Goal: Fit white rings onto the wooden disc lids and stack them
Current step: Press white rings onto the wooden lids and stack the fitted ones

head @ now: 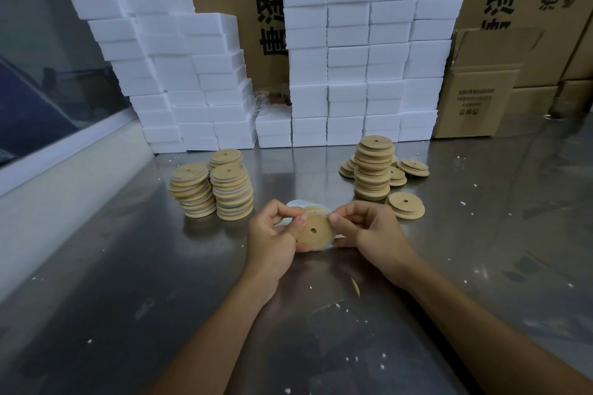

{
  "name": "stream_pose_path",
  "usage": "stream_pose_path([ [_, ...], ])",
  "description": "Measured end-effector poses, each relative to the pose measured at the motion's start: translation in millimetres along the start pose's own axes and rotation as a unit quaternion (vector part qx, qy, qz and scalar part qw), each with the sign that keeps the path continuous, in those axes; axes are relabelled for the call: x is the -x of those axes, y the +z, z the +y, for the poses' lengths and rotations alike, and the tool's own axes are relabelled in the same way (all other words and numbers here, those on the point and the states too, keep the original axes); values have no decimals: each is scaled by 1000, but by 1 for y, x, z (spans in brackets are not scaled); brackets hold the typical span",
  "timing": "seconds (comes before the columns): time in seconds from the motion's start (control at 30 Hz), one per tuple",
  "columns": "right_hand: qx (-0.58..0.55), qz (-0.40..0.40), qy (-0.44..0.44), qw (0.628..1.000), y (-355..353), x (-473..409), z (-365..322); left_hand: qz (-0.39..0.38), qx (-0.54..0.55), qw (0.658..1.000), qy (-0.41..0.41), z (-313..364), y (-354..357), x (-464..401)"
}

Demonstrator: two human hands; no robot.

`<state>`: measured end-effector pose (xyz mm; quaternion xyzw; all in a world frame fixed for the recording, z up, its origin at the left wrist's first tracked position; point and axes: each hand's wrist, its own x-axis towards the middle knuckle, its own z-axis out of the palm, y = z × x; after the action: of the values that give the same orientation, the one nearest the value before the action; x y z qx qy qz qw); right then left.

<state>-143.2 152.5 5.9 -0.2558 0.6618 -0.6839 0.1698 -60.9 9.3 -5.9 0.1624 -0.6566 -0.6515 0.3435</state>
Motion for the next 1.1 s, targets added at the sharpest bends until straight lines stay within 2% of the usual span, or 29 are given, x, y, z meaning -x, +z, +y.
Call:
stream_pose_path([
  [0.13,19,-21,-2,1000,0,1,-1,10,13,1000,-7,1,-2,-1],
  [0.33,57,-2,-41,998,0,2,1,-4,-1,1000,7,-1,-3,-1],
  [0.43,192,55,-148,969,1,4,4,-46,-50,997,49,-1,0,2],
  [0.5,262,61,-230,935,3,7,4,-60,-100,989,91,-1,2,4],
  [0.57,287,50,-275,916,5,8,4,-57,-130,983,116,0,3,4],
  [0.63,281,38,-274,919,6,8,4,-43,-102,989,96,0,2,4],
  [0.77,258,2,-210,943,7,6,6,-3,-31,999,21,0,-1,1],
  [0.9,191,40,-161,968,7,4,7,-8,12,1000,-3,3,-2,0],
  [1.0,181,68,-166,967,6,4,6,-26,-27,999,28,3,0,2],
  [1.1,184,74,-167,966,3,5,4,-4,-145,984,106,0,0,1],
])
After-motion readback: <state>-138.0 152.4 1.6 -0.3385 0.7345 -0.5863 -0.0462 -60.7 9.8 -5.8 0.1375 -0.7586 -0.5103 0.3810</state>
